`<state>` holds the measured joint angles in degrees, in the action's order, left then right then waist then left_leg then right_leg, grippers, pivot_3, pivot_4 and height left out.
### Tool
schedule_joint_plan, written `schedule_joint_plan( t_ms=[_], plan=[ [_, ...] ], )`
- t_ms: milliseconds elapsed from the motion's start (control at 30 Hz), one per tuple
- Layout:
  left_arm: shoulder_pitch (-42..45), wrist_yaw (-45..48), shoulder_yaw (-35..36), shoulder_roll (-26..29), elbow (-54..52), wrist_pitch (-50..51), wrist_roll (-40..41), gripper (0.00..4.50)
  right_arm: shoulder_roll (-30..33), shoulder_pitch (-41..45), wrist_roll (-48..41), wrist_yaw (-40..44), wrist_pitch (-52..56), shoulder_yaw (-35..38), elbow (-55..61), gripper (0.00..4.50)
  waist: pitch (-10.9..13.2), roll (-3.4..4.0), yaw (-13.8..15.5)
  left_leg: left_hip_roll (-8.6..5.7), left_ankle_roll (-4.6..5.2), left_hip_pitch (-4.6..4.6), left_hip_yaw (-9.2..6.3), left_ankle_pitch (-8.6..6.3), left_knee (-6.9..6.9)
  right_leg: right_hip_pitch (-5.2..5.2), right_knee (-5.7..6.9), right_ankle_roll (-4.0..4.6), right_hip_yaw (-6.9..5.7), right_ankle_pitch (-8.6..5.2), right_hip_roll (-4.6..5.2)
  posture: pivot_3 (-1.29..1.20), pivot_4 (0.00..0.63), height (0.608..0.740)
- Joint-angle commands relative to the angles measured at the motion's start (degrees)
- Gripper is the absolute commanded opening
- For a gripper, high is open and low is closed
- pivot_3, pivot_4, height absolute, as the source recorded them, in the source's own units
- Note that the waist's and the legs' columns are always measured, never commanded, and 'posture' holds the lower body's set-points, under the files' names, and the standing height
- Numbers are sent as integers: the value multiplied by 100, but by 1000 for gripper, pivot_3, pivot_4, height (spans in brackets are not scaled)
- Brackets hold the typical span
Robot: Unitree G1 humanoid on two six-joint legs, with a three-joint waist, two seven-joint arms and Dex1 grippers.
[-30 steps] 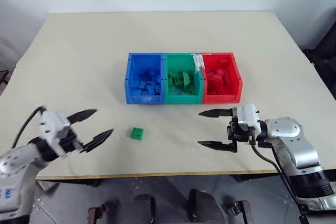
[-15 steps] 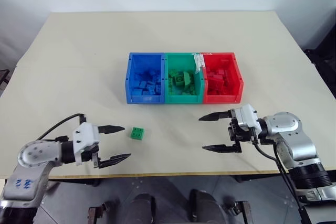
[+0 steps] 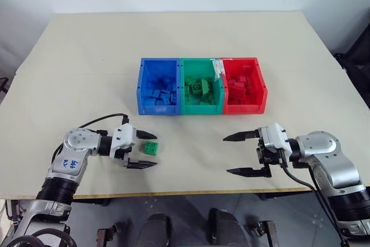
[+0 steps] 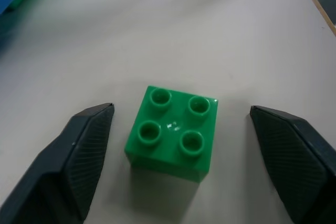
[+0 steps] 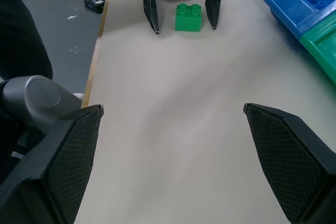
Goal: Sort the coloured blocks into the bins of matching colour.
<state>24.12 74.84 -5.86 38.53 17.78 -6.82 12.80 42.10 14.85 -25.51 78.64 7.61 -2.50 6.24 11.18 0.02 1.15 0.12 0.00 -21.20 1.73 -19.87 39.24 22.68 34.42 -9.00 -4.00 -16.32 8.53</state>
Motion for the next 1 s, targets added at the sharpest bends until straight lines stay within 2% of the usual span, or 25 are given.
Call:
schedule_joint_plan(
  t_ms=[33,200,367,467,533,667,800,900,1000],
  plan=[
    [60,10,0,-33,171,-85,-45,3200,71,-63,-121,-119,54,170,298,4500,0,0,-1,0,0,2,1,0,1,-1,1,0,0,0,0,0,150,740],
    [66,-24,80,-76,-188,75,151,1553,82,-253,-130,-434,136,381,474,4500,0,0,9,2,0,2,1,0,6,-2,5,-1,0,0,0,0,150,740],
    [627,-631,251,-675,-1074,1064,772,1502,-191,-607,-370,-1216,309,890,744,4500,3,-5,66,-3,2,-10,-11,-1,22,-4,7,-3,-1,2,3,0,150,740],
    [1223,-1201,231,-1149,-1069,1429,715,1502,-614,-724,-472,-1925,251,1230,886,4500,5,-11,49,-3,3,-20,-22,-2,43,-10,9,-9,-10,5,3,0,150,740],
    [1752,-1641,175,-1498,-773,1575,529,1502,-969,-762,-429,-2432,44,1465,915,4500,4,-11,41,-4,3,-18,-23,-2,49,-14,14,-10,-10,6,3,0,150,740],
    [3056,-2762,28,-2189,545,1722,-125,1502,-1417,-905,-154,-3224,-248,1730,954,4500,5,-11,38,-9,3,-16,-21,-1,56,-16,18,-16,-8,9,3,0,150,740],
    [3552,-2961,55,-2427,1494,1479,-327,1502,-1495,-1025,53,-3537,-382,1660,1102,4500,4,-11,-15,-11,5,-13,-12,-1,41,-11,10,-16,-2,9,3,0,150,740],
    [3780,-3073,138,-2554,2187,1241,-410,2513,-1521,-1115,74,-3679,-421,1627,1246,4500,5,-11,-34,-8,5,-10,-5,-1,25,-3,5,-16,-1,8,2,0,150,740],
    [3700,-2960,179,-2547,2232,1135,-376,3408,-1500,-1183,55,-3696,-418,1586,1333,4500,5,-12,-13,-9,5,-13,-4,-1,24,-2,2,-16,-1,8,2,0,150,740]
  ],
)
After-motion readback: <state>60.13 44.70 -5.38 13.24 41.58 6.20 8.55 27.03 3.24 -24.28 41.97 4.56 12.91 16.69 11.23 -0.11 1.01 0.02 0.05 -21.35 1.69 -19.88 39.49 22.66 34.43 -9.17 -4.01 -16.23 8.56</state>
